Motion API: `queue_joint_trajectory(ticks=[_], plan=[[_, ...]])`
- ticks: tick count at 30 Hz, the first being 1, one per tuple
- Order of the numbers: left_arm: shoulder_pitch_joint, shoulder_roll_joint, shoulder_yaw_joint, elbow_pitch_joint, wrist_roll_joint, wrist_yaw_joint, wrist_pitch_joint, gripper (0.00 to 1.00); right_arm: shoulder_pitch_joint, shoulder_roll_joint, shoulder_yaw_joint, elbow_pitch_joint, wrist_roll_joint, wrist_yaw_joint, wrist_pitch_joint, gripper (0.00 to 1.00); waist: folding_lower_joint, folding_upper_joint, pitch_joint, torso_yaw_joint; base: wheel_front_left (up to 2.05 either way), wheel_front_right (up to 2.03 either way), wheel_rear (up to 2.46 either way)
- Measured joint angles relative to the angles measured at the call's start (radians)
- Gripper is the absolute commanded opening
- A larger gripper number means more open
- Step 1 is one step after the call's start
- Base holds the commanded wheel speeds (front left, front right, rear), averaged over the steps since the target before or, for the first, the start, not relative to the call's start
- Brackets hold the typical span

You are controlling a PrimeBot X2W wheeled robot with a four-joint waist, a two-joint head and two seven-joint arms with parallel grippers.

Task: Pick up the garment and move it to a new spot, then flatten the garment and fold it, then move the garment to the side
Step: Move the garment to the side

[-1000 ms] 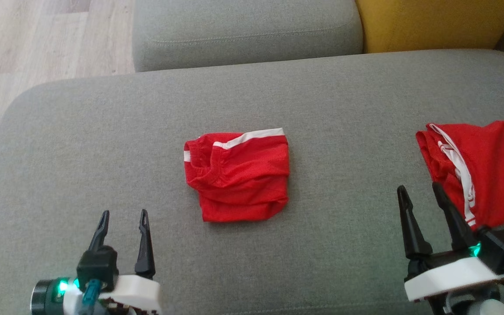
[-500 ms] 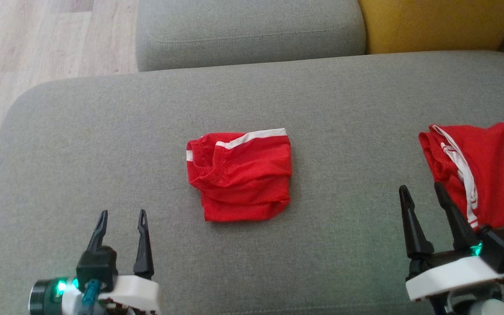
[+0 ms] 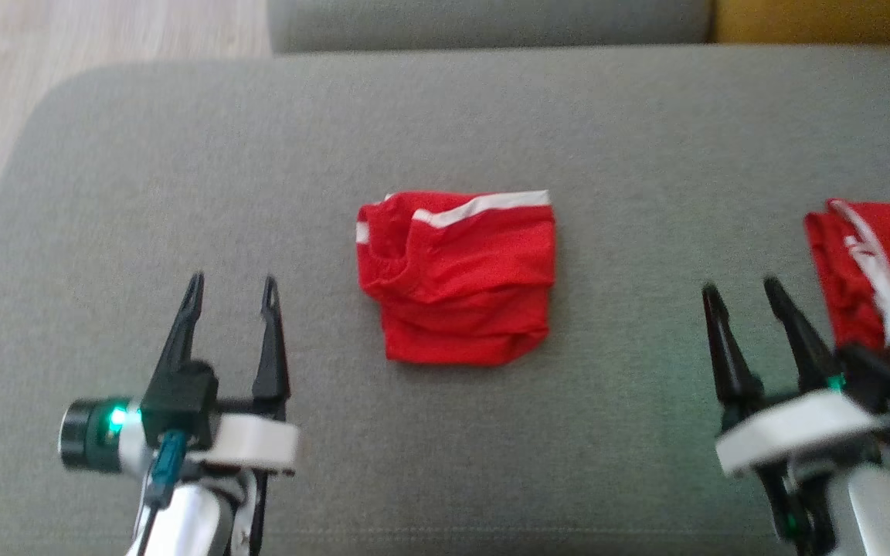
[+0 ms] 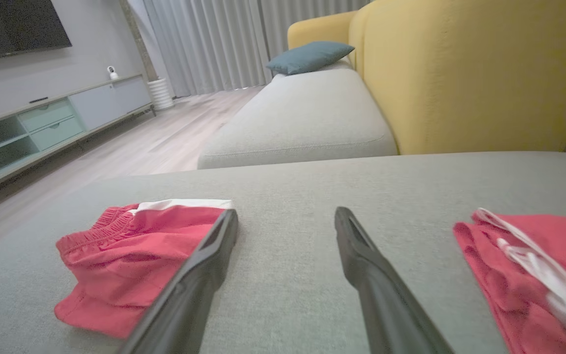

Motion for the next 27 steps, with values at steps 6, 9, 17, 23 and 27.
queue_joint_trajectory(ticks=[6,9,17,23,27], plan=[[-0.09,-0.035,-0.025,-0.001,0.015,-0.016,-0.024,1.0,-0.209,-0.019,0.085,0.126,0.05,0.0,0.008,1.0,0.0,0.0,0.1,0.049,0.0,0.0,0.0],[-0.14,-0.058,-0.033,0.004,0.018,-0.021,-0.031,1.0,-0.281,-0.028,0.111,0.211,0.074,0.0,0.026,1.0,0.0,0.0,0.147,0.082,0.0,0.0,0.0],[-0.185,-0.101,-0.054,0.024,0.036,-0.035,-0.037,1.0,-0.381,-0.026,0.168,0.382,0.147,0.0,0.148,1.0,0.0,0.0,0.224,0.168,0.0,0.0,0.0],[-0.185,-0.107,-0.052,0.027,0.037,-0.043,-0.039,1.0,-0.436,-0.031,0.205,0.404,0.225,0.0,0.314,0.0,0.0,0.0,0.229,0.173,0.0,0.0,0.0],[-0.185,-0.11,-0.048,0.033,0.045,-0.044,-0.039,1.0,-0.441,-0.039,0.236,0.387,0.253,0.0,0.377,0.0,0.0,0.0,0.224,0.161,0.0,0.0,0.0]])
